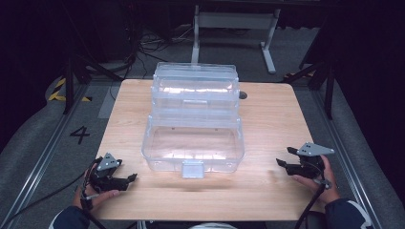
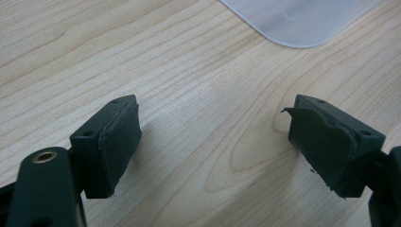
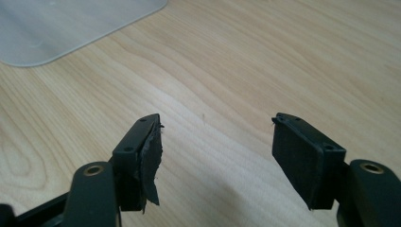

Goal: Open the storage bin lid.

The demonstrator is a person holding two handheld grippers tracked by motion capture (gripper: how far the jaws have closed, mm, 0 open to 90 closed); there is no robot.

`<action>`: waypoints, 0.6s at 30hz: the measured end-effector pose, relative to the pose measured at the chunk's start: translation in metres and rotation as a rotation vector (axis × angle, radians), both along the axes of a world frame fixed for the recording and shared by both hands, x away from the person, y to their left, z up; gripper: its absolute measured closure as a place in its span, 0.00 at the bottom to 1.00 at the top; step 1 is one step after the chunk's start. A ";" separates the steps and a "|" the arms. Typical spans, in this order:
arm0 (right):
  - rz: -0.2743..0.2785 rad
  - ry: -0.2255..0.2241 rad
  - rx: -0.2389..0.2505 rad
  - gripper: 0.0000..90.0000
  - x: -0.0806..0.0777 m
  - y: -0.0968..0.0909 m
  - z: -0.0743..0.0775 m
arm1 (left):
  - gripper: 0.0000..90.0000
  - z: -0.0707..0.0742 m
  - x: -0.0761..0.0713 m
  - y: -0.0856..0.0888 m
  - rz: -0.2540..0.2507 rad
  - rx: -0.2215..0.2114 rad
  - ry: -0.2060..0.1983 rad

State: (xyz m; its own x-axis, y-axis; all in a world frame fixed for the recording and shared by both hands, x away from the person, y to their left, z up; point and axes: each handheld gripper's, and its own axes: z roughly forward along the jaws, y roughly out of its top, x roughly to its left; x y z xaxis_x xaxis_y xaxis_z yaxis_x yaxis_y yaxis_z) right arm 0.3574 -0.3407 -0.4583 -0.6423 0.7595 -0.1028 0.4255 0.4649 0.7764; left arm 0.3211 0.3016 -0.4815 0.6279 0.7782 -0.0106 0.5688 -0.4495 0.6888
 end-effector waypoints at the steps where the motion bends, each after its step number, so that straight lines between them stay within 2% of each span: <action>1: -0.003 0.005 -0.004 0.38 -0.001 -0.001 -0.003 | 0.20 0.000 0.000 0.000 0.000 -0.001 -0.001; 6: -0.006 0.026 -0.011 0.35 -0.006 -0.002 -0.015 | 0.20 0.000 0.000 0.000 -0.001 0.002 0.000; 7: -0.004 0.032 -0.007 0.35 -0.006 -0.002 -0.018 | 0.20 0.000 0.000 0.000 -0.002 0.004 0.002; 8: 0.001 0.057 0.007 0.34 -0.005 -0.003 -0.024 | 0.20 0.001 0.000 0.000 0.000 0.008 -0.001; 9: 0.001 0.057 0.007 0.34 -0.005 -0.003 -0.024 | 0.20 0.001 0.000 0.000 0.000 0.008 -0.001; 10: -0.004 0.071 0.030 0.33 -0.006 -0.005 -0.027 | 0.19 0.001 0.000 0.000 0.002 0.008 -0.001; 12: -0.006 0.077 0.034 0.32 -0.007 -0.005 -0.027 | 0.19 0.001 0.000 -0.001 0.007 0.009 0.005; 13: -0.011 0.077 0.032 0.29 -0.007 -0.005 -0.027 | 0.19 0.001 0.001 0.000 -0.001 0.018 -0.005; 15: -0.008 0.088 0.037 0.27 -0.007 -0.004 -0.028 | 0.18 0.000 0.001 -0.002 0.011 0.006 -0.006; 16: 0.001 0.108 0.046 0.25 -0.007 -0.002 -0.028 | 0.18 0.000 0.001 -0.002 0.013 0.007 -0.003; 18: 0.000 0.108 0.045 0.25 -0.007 -0.002 -0.028 | 0.18 0.000 0.001 -0.002 0.012 0.002 0.002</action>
